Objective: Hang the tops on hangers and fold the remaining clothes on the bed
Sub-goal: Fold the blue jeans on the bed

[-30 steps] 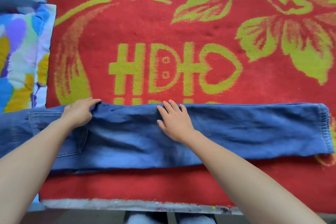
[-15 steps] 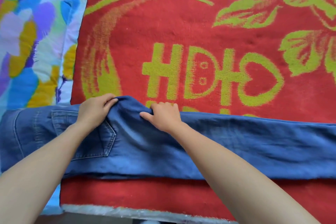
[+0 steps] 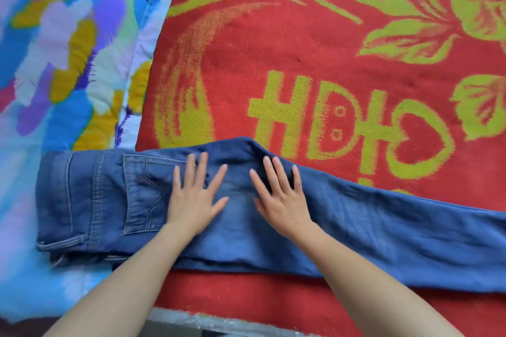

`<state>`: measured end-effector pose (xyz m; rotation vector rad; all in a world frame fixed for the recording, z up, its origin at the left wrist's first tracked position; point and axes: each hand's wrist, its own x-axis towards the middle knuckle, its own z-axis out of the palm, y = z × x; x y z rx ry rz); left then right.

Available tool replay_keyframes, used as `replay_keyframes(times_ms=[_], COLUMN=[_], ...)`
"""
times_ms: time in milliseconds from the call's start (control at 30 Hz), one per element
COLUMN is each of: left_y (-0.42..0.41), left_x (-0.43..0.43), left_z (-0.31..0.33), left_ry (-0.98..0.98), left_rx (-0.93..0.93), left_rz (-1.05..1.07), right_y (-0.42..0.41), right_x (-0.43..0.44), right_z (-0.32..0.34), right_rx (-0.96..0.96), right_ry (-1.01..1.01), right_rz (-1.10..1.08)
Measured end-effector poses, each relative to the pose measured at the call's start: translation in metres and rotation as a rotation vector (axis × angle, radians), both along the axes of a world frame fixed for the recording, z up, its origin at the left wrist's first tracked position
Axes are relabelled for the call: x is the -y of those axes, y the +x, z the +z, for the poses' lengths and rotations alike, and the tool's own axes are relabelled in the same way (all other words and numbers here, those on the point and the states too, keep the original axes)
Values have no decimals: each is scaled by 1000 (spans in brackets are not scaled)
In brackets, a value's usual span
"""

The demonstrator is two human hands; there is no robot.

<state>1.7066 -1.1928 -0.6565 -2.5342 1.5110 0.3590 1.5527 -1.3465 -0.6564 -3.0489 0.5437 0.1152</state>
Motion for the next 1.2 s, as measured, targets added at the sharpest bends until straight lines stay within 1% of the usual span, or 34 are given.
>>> replay_keyframes(times_ms=[67, 133, 200, 233, 333, 400, 467, 500, 567, 633, 667, 700, 767, 833, 867, 933, 967, 1000, 1100, 1133, 1200], left_y=[13, 24, 25, 21, 9, -6, -30, -47, -83, -131, -149, -166, -190, -200, -209, -205, -208, -205, -209, -213, -234], left_x=[-18, -21, -20, -19, -10, -3, 9, 19, 40, 71, 87, 103, 138, 162, 172, 176, 179, 181, 200, 206, 223], left_z=[-10, -9, -8, -6, 5, 13, 15, 15, 16, 14, 14, 15, 15, 8, 3, 1, -1, 2, 12, 16, 26], left_ry=[164, 254, 301, 333, 316, 282, 104, 26, -41, -58, -19, 21, 104, 258, 320, 362, 391, 416, 506, 508, 498], left_rx=[-44, -36, 21, 16, -10, -32, -43, -53, -88, -125, -146, -174, -166, -179, -187, -180, -191, -203, -219, -211, -121], left_rz=[12, -7, -24, -2, 111, 137, 27, -31, -107, -194, -222, -243, -243, -171, -139, -95, -82, -60, 12, 43, 72], right_y=[-19, -21, -18, -23, -59, -95, -128, -143, -165, -205, -222, -243, -291, -337, -369, -408, -429, -444, -463, -461, -457], right_x=[3, 16, 30, 37, 55, 62, 71, 77, 90, 108, 118, 130, 152, 172, 181, 196, 202, 208, 223, 226, 231], right_z=[-9, -9, -1, 3, 10, 6, 7, 8, 12, 17, 21, 22, 27, 33, 34, 36, 34, 29, 18, 14, 10], right_rx=[-196, -283, -287, -255, -340, -406, -437, -411, -379, -362, -382, -453, -613, -694, -687, -602, -503, -340, 376, 545, 850], right_ry=[25, 69, 83, 78, 92, 89, 73, 55, 83, 67, 53, 57, 128, 183, 221, 300, 338, 387, 606, 663, 812], right_rz=[89, 140, 157, 123, -127, -174, -180, -212, -351, -558, -671, -783, -982, -1117, -1213, -1390, -1471, -1542, -1735, -1809, -1977])
